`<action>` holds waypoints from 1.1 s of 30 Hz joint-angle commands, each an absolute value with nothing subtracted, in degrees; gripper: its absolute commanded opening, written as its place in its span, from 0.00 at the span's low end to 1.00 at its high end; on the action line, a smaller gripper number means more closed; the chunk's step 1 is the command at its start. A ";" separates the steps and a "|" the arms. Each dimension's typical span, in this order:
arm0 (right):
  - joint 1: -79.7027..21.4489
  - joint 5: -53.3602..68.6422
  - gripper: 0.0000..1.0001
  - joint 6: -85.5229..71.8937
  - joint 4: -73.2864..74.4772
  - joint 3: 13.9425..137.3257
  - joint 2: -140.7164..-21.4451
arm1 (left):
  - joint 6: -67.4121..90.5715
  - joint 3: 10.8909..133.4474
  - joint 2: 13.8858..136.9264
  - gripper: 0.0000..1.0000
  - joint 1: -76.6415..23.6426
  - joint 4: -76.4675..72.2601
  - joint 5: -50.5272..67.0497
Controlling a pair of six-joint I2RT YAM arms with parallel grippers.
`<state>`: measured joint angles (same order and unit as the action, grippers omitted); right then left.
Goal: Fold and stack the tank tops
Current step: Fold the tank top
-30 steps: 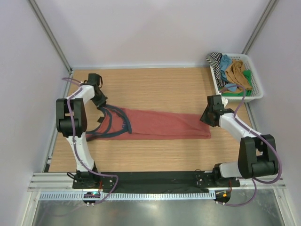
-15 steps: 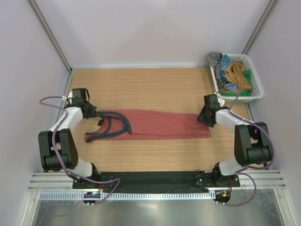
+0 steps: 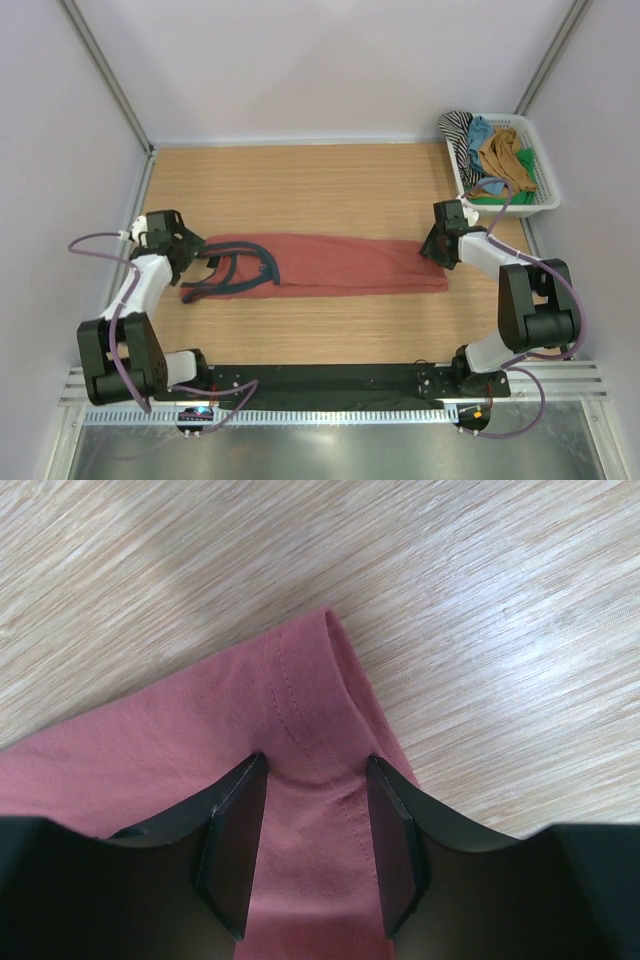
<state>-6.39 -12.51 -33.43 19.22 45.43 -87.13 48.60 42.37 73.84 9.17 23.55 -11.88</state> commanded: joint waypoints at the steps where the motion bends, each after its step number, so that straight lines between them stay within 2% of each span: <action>1: -6.59 -14.06 0.51 -34.19 17.84 45.44 -85.52 | 49.64 42.72 67.07 0.95 9.41 29.33 -15.72; 2: -6.59 -13.80 0.51 -33.93 18.10 45.44 -85.34 | 50.35 42.63 64.80 1.00 9.40 31.36 -16.08; 6: -6.59 -14.06 0.51 -33.84 18.19 45.53 -84.73 | 55.80 40.26 62.14 1.00 9.58 39.00 -14.16; 8: -6.68 -14.06 0.51 -34.01 18.54 45.62 -84.64 | 60.26 38.68 61.79 0.94 9.49 40.95 -13.36; 11: -6.59 -13.80 0.51 -34.19 18.98 45.88 -84.38 | 62.92 36.48 60.47 0.93 9.41 41.22 -10.20; 14: -6.59 -13.89 0.51 -34.28 19.25 45.70 -83.59 | 66.26 34.28 58.54 0.99 9.49 38.76 -10.02; 20: -6.68 -13.71 0.51 -34.19 19.42 45.70 -82.27 | 73.03 30.15 58.62 1.00 9.49 32.97 -9.77; 26: -6.59 -12.22 0.51 -33.93 19.16 45.79 -81.21 | 80.68 23.30 63.10 1.00 9.40 17.17 -5.90; 33: -6.59 -13.62 0.51 -33.66 20.39 45.35 -81.56 | 79.81 29.96 72.94 1.00 9.49 15.82 -12.13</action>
<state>-6.39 -12.32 -33.39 19.99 45.41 -82.98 79.13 29.41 68.29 9.30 16.75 -8.03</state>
